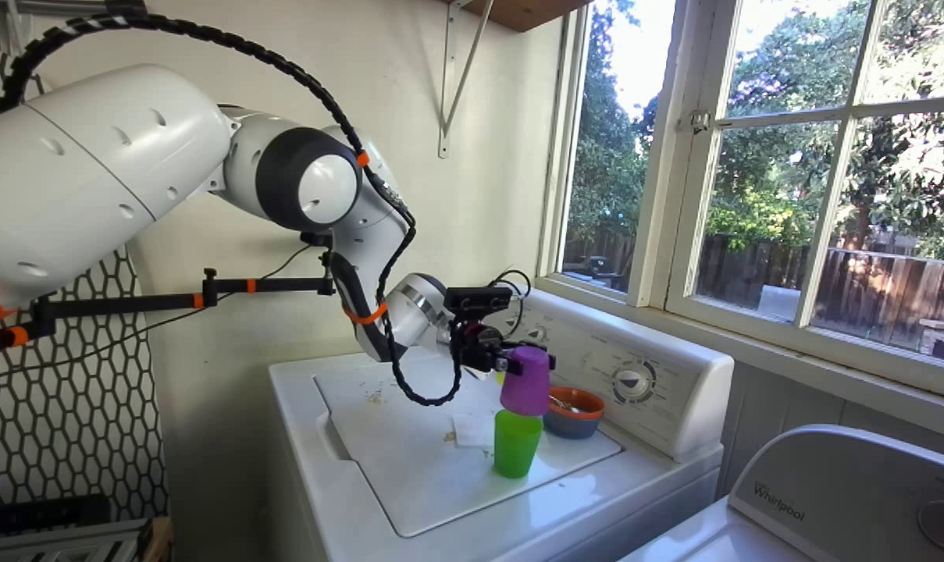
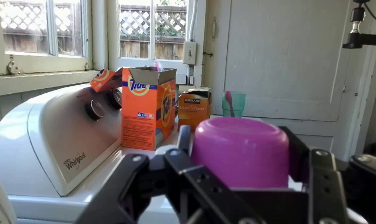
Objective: Put the purple cup on the green cup in an upside down position
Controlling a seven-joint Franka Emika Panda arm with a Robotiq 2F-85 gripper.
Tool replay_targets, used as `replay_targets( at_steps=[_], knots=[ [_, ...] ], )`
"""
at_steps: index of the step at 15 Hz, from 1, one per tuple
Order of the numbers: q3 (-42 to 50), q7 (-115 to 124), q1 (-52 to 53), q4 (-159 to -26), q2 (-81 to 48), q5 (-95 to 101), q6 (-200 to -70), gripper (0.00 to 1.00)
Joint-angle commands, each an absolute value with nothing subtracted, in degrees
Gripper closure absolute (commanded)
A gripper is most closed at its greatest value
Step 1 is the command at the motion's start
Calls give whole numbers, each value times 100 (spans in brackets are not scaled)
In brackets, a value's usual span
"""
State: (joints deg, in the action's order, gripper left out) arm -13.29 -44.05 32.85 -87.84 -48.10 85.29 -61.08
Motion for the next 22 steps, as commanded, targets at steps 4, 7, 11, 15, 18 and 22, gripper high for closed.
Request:
replay_targets(
  at_steps=[4, 7, 11, 15, 18, 22],
  knots=[
    [-1521, -4419, 3121, -8779, -4800, 8185, -5982, 56],
    [-1565, -4417, 3091, -8772, -4800, 8105, -6014, 56],
    [-1623, -4398, 3082, -8769, -4809, 8051, -6052, 56],
    [-1636, -4392, 3078, -8770, -4819, 8082, -6104, 56],
    [-1622, -4375, 3067, -8769, -4829, 8113, -6128, 56],
    [-1628, -4373, 3039, -8747, -4857, 8122, -6184, 56]
  ],
)
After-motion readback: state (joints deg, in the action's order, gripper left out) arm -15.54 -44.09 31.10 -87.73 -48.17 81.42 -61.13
